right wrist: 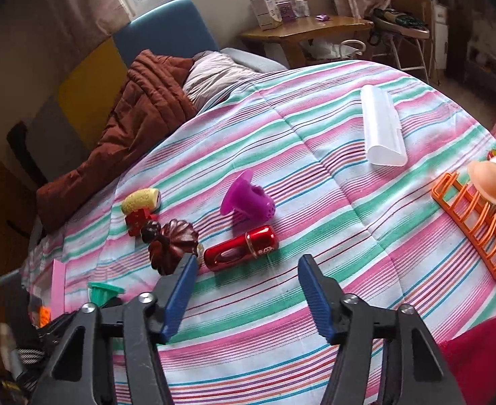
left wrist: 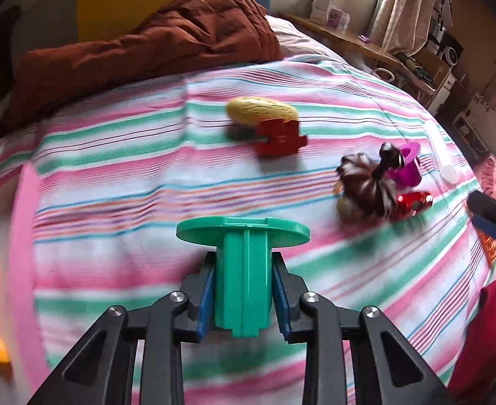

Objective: Organize rigid objects
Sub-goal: 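Lift the green stand with the left gripper while the right gripper grasps the dark brown fluted piece, then carry the green stand over the tray with the left gripper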

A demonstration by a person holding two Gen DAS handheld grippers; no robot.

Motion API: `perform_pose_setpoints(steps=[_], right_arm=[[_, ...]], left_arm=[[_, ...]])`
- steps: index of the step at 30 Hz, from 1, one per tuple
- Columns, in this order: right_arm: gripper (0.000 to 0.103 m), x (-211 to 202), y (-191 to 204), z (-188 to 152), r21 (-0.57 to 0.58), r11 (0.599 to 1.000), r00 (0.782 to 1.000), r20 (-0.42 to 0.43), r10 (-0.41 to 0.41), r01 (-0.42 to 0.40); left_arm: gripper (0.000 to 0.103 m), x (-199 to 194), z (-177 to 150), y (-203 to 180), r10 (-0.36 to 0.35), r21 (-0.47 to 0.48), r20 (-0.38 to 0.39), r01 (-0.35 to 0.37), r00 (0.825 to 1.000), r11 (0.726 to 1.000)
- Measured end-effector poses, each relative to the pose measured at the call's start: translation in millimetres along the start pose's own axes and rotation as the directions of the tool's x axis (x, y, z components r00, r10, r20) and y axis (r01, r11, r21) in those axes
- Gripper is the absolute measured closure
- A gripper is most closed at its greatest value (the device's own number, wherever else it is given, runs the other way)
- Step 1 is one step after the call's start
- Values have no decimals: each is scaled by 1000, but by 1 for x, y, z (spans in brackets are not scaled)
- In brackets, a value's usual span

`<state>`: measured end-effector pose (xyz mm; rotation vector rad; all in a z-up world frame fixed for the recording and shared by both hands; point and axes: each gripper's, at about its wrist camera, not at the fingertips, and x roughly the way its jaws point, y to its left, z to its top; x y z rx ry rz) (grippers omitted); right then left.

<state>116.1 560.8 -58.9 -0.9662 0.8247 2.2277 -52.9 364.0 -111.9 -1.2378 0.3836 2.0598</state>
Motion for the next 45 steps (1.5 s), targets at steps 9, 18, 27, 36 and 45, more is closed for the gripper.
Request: perform_pose_setpoints(steps=[9,18,27,36,45], right_arm=[[52,26,47,-18,-193,981,998,-65,6,-18],[34,71,89,4,-264,964,999,2,-40,39],[57,82,106,9,-336,940,999,26,-45,51],[57,66,117,-10,-429,903,999,-21,-35,22],[57,30,131,-62,-494,862,992,-103,66,-109]], left_arm=[[73,-67,-25,17,53,25,121,-57,991,998],[73,-123,-31,37,116,-3,223,-118,968,993],[73,-147,-47,54,144,-48,242,-136,960,990],[73,-159,-59,63,156,-70,260,-143,953,987],[73,-166,-71,74,174,-95,261,-154,950,984]])
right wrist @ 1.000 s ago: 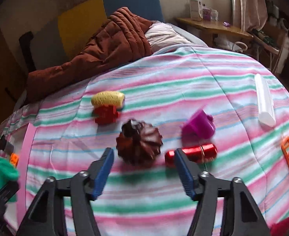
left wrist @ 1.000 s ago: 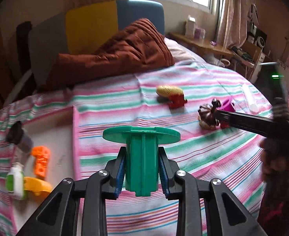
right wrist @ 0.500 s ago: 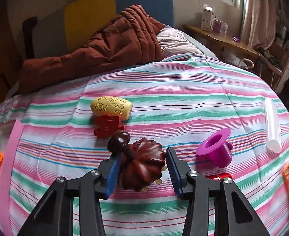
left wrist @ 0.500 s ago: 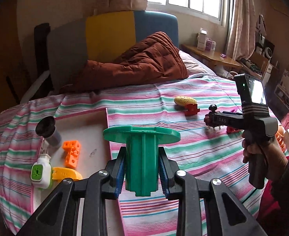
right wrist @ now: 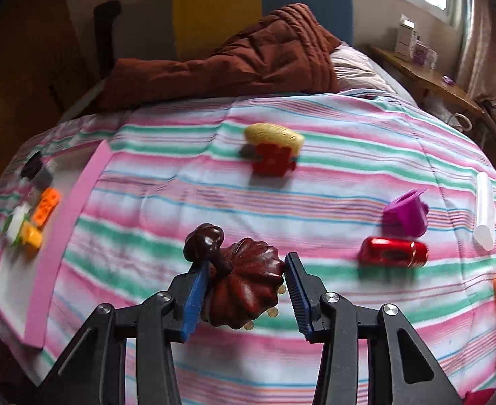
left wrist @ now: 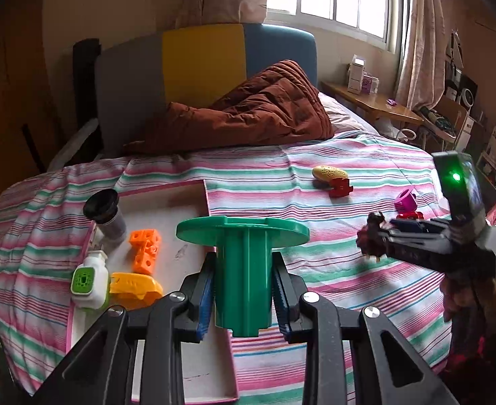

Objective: Organize rigid objects
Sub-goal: 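Carry the green stand over the tray with the left gripper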

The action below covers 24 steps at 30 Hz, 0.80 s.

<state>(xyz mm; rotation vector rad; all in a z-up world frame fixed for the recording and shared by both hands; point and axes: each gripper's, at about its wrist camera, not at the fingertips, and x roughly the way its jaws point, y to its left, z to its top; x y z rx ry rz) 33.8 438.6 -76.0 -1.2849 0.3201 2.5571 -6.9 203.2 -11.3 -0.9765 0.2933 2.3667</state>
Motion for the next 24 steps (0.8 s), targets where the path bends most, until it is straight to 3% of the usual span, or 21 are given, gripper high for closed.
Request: perform_pose_setpoints(steps=[6,24], right_arm=[[57,-3,12,-19,-29,999,1000,8,21,-21],[57,-2,5,-21,14,998,998,29,53,-54]], left_arm=[[73,-5,-9,11,24,-20,-10,-24,1000,1000],[73,-35,-30,69,178,-112,-9,-178,984,978]])
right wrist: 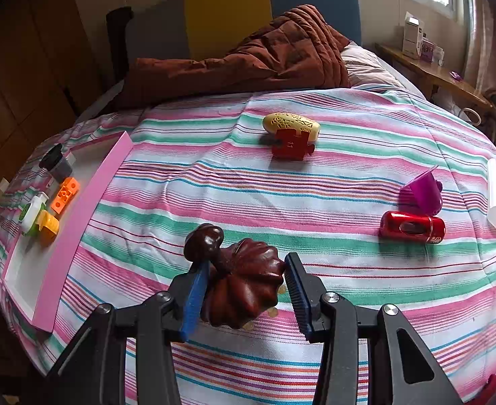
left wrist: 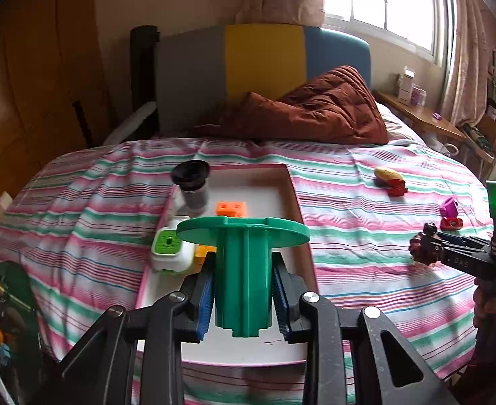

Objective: Organize rigid objects
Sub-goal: 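Carry the green stand over the tray with the left gripper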

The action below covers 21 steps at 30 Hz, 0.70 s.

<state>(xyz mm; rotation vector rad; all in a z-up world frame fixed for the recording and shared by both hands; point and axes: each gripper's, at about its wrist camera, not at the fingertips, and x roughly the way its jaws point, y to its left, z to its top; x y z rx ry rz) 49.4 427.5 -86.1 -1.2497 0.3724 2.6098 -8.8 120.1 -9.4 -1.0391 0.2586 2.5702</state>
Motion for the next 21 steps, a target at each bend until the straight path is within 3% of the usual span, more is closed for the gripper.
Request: perform_pose_setpoints(steps=[21], right_arm=[[57,0,3,2,-18,1000,1000,2,-6,6]], left_arm=[[73,0,-5,10,39,-6,-7,-39,999,999]])
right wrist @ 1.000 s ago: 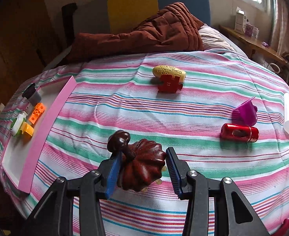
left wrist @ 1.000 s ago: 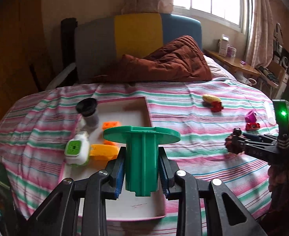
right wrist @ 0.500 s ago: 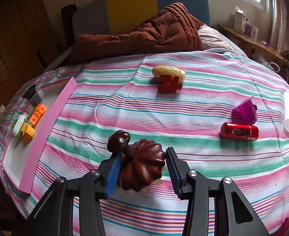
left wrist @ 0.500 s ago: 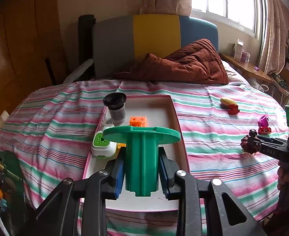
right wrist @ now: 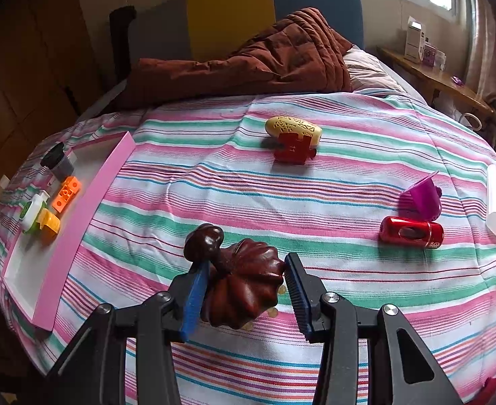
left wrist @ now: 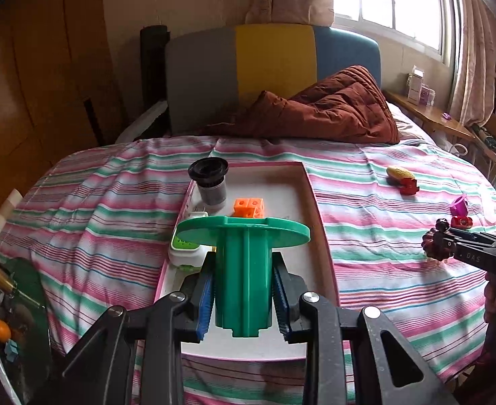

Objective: Organize rigid objects
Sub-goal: 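Carry the green stand over the tray with the left gripper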

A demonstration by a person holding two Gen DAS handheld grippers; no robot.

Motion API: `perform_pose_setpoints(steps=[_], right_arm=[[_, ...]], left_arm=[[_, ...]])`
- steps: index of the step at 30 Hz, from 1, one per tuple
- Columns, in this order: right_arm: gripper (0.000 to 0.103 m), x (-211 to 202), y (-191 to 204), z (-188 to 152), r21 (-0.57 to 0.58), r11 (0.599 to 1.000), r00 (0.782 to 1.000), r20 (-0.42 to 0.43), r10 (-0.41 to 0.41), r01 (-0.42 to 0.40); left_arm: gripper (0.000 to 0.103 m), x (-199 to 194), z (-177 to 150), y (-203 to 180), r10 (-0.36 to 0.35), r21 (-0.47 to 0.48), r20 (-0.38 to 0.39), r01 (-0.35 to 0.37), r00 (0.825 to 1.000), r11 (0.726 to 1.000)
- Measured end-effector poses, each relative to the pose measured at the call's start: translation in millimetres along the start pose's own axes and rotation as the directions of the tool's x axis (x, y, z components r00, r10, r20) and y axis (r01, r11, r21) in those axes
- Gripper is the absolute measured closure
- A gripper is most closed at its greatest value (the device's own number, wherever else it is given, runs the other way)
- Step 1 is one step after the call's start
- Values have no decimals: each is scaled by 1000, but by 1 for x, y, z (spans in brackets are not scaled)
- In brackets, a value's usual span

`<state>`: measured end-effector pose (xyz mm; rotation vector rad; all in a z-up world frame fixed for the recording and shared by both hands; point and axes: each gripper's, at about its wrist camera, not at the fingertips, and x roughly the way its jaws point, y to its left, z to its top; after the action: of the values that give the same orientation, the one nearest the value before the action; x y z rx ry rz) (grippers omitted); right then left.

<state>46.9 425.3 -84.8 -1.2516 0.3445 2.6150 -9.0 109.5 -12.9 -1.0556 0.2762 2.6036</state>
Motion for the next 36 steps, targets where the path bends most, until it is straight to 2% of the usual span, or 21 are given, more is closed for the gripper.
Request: perform_pose_setpoints(steps=[36], right_arm=[[57,-3,1,7,2,1000,1000,15,24,-24]], left_arm=[[73,24,-2,-3,0,18,-39,1,999,1000]])
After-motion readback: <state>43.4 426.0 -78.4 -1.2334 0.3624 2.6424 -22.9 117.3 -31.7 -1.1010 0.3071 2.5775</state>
